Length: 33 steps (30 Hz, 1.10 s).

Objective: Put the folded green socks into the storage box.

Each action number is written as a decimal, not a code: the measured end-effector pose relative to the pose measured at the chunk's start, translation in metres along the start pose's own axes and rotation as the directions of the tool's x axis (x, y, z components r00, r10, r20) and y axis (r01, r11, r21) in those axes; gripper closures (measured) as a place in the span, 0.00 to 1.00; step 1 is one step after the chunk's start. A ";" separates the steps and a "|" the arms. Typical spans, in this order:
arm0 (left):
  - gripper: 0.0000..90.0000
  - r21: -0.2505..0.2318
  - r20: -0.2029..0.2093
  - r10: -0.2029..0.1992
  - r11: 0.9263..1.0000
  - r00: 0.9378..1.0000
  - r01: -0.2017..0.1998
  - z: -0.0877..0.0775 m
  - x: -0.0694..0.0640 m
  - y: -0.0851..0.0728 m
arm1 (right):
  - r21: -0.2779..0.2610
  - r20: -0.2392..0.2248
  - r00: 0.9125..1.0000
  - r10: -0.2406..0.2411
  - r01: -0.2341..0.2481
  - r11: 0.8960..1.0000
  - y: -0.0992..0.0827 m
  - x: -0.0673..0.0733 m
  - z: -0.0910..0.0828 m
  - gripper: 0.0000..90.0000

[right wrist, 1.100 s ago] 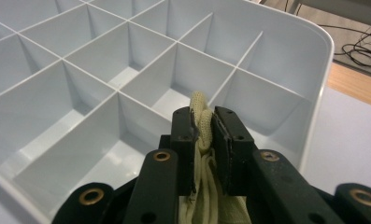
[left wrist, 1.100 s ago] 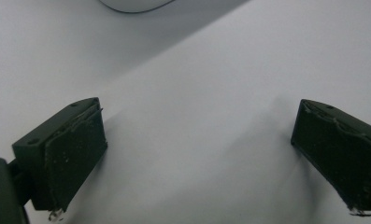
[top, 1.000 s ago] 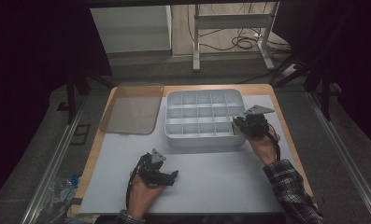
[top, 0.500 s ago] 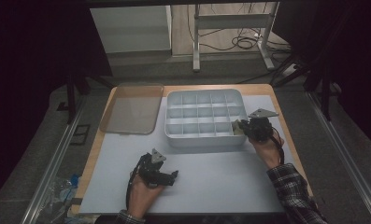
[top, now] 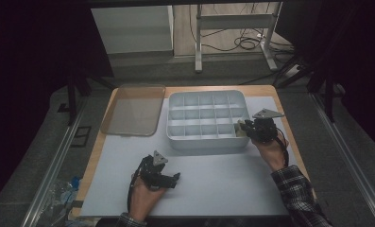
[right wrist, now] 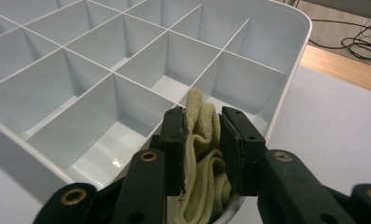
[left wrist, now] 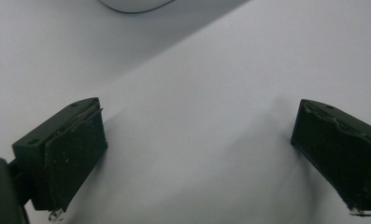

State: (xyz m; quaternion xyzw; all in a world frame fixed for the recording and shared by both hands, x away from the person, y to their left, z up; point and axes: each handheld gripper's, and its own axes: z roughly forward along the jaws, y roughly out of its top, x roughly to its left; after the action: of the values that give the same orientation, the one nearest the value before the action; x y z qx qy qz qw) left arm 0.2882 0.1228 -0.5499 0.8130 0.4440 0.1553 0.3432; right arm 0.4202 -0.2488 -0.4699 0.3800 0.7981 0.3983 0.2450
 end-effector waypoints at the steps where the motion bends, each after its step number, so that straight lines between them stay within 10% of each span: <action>1: 0.03 0.000 0.000 0.000 1.000 1.000 0.000 0.000 0.000 0.000 | 0.000 -0.001 1.000 0.001 -0.001 1.000 0.000 0.000 0.000 0.77; 33: 0.03 0.001 0.000 0.000 1.000 1.000 0.000 0.000 0.000 0.000 | 0.037 -0.052 0.998 -0.028 0.030 0.999 0.007 0.019 -0.023 0.37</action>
State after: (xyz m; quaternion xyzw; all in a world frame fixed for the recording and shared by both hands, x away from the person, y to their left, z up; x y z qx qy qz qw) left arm 0.2883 0.1229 -0.5499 0.8131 0.4440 0.1550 0.3430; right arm 0.3962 -0.2414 -0.4529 0.3623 0.8170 0.3893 0.2229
